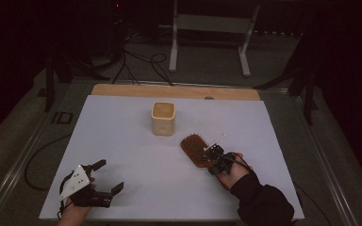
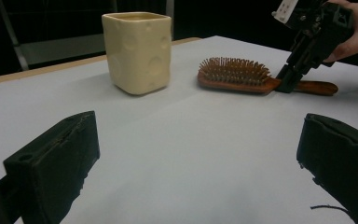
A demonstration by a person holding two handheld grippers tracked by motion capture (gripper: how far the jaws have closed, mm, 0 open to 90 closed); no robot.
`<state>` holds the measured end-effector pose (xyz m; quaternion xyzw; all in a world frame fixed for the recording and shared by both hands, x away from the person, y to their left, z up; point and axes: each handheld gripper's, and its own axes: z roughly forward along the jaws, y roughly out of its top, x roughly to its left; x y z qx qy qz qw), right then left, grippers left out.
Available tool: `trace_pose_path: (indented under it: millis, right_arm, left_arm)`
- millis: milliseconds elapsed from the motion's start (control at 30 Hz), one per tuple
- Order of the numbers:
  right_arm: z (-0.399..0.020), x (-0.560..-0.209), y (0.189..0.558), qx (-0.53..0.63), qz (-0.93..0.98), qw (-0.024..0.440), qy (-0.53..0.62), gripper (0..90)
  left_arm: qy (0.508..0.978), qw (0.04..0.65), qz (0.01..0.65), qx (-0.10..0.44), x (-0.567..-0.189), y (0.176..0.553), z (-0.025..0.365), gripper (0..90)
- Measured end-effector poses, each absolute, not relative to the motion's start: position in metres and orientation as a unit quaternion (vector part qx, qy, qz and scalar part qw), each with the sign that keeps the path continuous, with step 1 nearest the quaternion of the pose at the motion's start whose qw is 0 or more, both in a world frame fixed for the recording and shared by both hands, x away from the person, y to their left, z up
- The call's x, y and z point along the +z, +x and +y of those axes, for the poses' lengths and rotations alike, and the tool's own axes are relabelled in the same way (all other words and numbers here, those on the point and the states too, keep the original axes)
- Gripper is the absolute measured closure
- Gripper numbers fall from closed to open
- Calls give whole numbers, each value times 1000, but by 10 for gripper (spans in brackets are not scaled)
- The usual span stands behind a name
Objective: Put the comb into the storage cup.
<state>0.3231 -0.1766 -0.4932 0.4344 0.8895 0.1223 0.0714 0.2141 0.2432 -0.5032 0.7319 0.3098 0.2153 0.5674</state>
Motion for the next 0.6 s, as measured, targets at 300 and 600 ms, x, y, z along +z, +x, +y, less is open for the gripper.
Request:
trace_pose_path:
  millis: [300, 600]
  right_arm:
    - [-185, -496, 313, 170, 881, 102, 430, 732]
    - [-197, -491, 314, 203, 869, 118, 436, 732]
  left_arm:
    - [732, 566, 312, 215, -504, 215, 243, 0]
    - [732, 565, 313, 214, -504, 215, 243, 0]
